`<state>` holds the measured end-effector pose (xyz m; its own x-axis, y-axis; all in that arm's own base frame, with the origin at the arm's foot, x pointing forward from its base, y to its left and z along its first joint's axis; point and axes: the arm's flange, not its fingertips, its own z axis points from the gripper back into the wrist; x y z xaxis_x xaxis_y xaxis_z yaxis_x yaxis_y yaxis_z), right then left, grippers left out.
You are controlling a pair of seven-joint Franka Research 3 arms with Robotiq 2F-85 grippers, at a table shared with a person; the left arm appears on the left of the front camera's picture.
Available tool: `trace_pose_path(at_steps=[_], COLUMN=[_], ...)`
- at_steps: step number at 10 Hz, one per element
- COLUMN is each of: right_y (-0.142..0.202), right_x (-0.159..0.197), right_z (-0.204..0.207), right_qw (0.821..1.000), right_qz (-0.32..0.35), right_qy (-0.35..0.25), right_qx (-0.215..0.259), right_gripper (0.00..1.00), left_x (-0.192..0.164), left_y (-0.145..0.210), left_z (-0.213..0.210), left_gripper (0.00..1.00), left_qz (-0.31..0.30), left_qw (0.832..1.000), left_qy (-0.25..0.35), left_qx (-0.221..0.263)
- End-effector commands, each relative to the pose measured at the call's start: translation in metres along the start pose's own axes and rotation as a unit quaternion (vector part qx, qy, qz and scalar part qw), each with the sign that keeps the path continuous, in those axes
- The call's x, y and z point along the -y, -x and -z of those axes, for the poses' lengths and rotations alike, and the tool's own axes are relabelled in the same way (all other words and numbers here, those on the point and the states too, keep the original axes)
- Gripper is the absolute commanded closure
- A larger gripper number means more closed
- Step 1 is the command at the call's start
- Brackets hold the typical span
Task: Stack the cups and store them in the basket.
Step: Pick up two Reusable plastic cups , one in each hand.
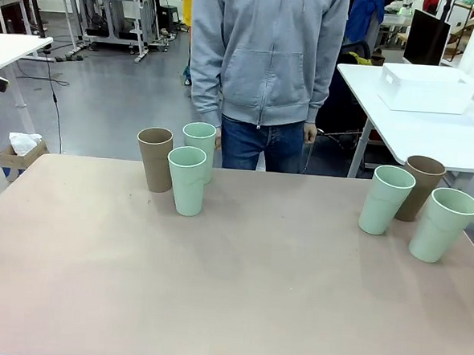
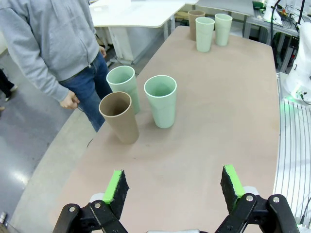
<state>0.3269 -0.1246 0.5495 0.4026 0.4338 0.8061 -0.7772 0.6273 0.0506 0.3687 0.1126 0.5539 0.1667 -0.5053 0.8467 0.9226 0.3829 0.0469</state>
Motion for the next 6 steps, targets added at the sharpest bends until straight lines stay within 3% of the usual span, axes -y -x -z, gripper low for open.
trace_pose_path(at_steps=[1,6], right_y=[-0.0006,-0.0006], right_x=[0.0015,0.0015], right_z=[-0.0004,-0.0004], right_qw=[1.0,1.0], right_qz=[-0.006,-0.006], right_qy=[-0.003,-0.003], right_qx=[0.012,0.012], right_gripper=[0.0,0.0], left_x=[-0.0003,-0.0003], left_y=[-0.0009,-0.0009], left_z=[0.0,0.0], left_gripper=[0.0,0.0], left_qz=[0.005,0.005], left_qw=[1.0,1.0], left_qy=[0.001,0.001], left_qx=[0.01,0.01])
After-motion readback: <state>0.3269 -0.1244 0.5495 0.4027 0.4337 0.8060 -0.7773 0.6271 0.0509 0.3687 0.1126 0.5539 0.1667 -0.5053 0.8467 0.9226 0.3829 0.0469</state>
